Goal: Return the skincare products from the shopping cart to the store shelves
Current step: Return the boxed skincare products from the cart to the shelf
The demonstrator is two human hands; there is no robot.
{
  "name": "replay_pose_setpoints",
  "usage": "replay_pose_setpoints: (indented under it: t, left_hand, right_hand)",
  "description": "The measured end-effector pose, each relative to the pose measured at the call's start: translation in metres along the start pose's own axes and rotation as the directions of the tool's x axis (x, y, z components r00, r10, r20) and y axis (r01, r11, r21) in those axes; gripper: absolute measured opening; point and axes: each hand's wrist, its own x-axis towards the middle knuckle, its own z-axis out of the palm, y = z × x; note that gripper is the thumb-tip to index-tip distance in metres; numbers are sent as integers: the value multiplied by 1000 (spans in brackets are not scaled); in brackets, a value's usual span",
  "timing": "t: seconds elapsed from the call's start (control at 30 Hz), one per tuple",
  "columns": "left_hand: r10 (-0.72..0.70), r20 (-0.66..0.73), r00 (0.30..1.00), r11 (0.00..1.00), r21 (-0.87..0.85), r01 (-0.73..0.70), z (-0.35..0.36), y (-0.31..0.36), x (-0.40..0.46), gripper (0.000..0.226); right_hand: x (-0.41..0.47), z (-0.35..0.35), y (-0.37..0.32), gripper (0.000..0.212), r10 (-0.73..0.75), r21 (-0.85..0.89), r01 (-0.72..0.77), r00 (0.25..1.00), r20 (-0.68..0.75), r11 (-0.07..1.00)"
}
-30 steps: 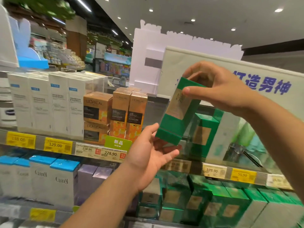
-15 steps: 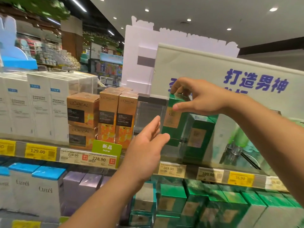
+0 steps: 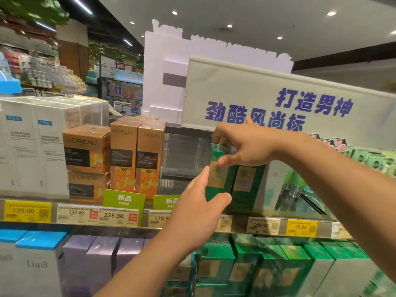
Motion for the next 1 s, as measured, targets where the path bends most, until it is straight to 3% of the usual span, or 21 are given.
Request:
replay_pose_setpoints:
  t: [0.07,0.4,0.6,0.77,0.9,1.0]
  left_hand:
    - [-14,-3,1000,1000,13,14,1,0,1,82]
    - [12,-8,1000,999,40,-12,4,-2,6,59]
    - [7,27,1000,1000,22,-8,2,-2,3,68]
    - [21,-20,1000,999,36,-21,-21,2,-5,74]
    - [75,-162,984,996,-33,-82,-57,3,-17,66]
    - [87,-289,953,987,-104,-121,-84,-3,-28,55]
  right_hand:
    - [-2,0,0,48,6,-14,-6,1000,-3,1000]
    - [-15,-10,5,59,87,-82,-84,995,40,993]
    - [-16,-12,4,62,79,-26,-78,996,31,997]
    - [-10,-16,-17,46,-81,130,117,965,-251,985]
    - [14,-12,-54,28,-148,161,271,834,-532,949]
    - [33,-10,-85,23,-195,141,366,737,-647,920]
